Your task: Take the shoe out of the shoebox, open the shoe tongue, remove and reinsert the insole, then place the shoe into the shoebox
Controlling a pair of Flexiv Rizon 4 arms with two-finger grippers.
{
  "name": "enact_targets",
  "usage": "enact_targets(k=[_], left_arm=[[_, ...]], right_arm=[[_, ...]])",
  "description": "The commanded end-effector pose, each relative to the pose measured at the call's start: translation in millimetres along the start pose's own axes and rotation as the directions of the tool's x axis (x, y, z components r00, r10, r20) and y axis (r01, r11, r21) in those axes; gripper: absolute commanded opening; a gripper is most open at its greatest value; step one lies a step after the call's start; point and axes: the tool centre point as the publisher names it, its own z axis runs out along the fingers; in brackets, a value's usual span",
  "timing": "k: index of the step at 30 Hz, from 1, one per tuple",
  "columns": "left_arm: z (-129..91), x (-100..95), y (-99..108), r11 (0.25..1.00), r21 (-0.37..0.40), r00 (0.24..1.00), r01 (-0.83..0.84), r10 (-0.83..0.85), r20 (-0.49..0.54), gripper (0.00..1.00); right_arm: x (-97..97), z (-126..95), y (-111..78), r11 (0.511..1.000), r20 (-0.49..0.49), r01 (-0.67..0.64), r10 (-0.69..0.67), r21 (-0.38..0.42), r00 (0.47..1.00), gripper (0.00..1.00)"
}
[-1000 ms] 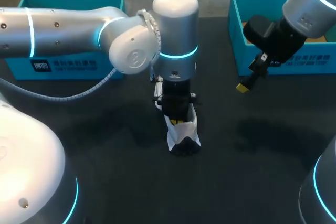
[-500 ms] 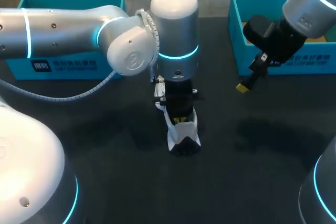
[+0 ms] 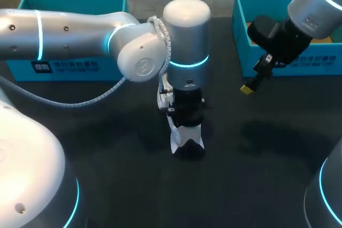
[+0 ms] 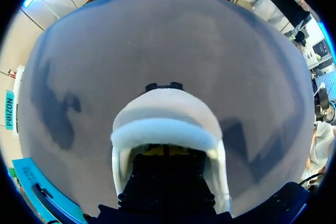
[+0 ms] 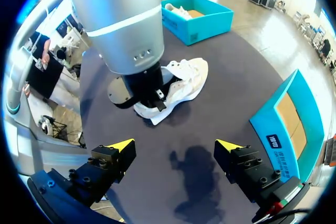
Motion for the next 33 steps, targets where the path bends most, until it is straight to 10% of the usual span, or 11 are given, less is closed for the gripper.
enact_targets(k=[1, 33], left_arm=[[7, -2.5, 2, 1.000, -0.004, 1.000, 0.002, -0.002, -0.001, 0.00], [-9, 1.4, 21, 0.989, -0.121, 0.994, 0.083, -0.074, 0.077, 0.00]], right_arm=[[-0.5, 1, 0.5, 1.000, -0.001, -0.001, 0.001, 0.002, 1.000, 1.00], [-0.5, 1, 0.5, 1.000, -0.001, -0.001, 0.001, 0.002, 1.000, 1.00]])
